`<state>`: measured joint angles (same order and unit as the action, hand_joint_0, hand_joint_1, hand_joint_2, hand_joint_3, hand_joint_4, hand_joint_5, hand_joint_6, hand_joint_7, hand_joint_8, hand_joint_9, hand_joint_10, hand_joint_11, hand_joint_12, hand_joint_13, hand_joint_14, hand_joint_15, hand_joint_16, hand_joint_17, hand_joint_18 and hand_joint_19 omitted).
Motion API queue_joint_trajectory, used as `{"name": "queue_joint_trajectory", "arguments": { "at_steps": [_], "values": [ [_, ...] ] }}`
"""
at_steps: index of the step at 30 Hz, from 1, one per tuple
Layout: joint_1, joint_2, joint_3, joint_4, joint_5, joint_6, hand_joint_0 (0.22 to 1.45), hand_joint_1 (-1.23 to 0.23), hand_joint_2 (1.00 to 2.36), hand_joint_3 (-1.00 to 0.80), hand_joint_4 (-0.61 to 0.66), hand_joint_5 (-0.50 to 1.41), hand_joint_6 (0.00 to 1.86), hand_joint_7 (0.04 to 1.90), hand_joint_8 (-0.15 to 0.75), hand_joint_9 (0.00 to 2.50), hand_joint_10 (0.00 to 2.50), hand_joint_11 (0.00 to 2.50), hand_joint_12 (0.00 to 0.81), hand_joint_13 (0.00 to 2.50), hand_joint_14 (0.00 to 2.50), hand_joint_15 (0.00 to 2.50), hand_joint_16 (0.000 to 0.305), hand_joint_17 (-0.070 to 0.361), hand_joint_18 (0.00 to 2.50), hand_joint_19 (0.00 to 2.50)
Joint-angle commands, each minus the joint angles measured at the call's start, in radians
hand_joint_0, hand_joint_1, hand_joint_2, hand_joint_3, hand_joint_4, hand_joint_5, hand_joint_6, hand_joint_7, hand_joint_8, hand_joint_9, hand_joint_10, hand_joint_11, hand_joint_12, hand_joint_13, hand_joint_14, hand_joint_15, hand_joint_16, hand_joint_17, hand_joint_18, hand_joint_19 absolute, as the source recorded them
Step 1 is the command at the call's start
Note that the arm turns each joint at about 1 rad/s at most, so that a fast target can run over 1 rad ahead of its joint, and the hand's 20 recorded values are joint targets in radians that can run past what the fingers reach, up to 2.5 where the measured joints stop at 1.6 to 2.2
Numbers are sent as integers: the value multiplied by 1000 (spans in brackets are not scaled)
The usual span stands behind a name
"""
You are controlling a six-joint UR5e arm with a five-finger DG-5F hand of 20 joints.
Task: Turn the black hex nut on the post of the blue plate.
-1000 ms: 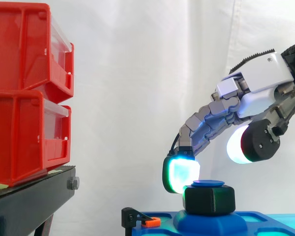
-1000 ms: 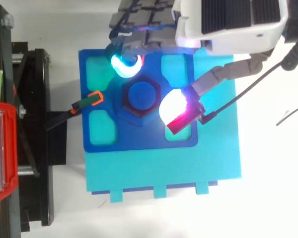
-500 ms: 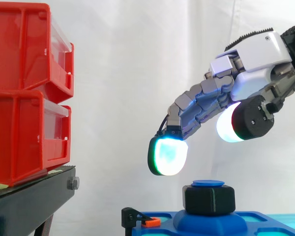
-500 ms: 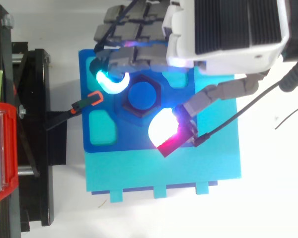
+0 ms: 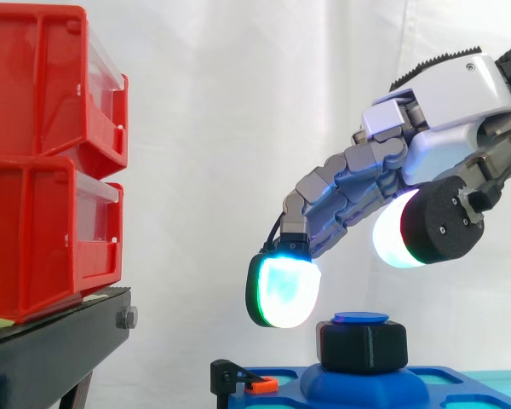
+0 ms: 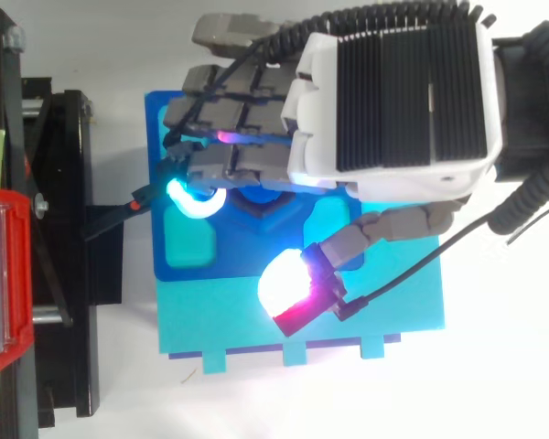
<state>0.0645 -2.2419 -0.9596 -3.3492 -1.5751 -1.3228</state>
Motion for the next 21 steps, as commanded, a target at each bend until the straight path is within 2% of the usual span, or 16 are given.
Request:
{"name": "queue_joint_trajectory", "arguments": {
  "at_steps": [1, 16, 21],
  "values": [
    [6, -1, -1, -7, 7, 1, 466, -399, 1000, -500, 220, -188, 502, 789, 262, 379, 0, 0, 380, 307, 0, 0, 56, 127, 124, 0],
    [9, 1, -19, -15, 7, 10, 466, -399, 1000, -500, 221, -188, 502, 789, 261, 378, 0, 0, 379, 307, 0, 0, 57, 127, 125, 0],
    [3, -1, -19, -18, 1, 10, 466, -398, 1000, -500, 221, -188, 502, 789, 260, 375, 0, 0, 380, 306, 0, 0, 57, 127, 124, 0]
  ]
}}
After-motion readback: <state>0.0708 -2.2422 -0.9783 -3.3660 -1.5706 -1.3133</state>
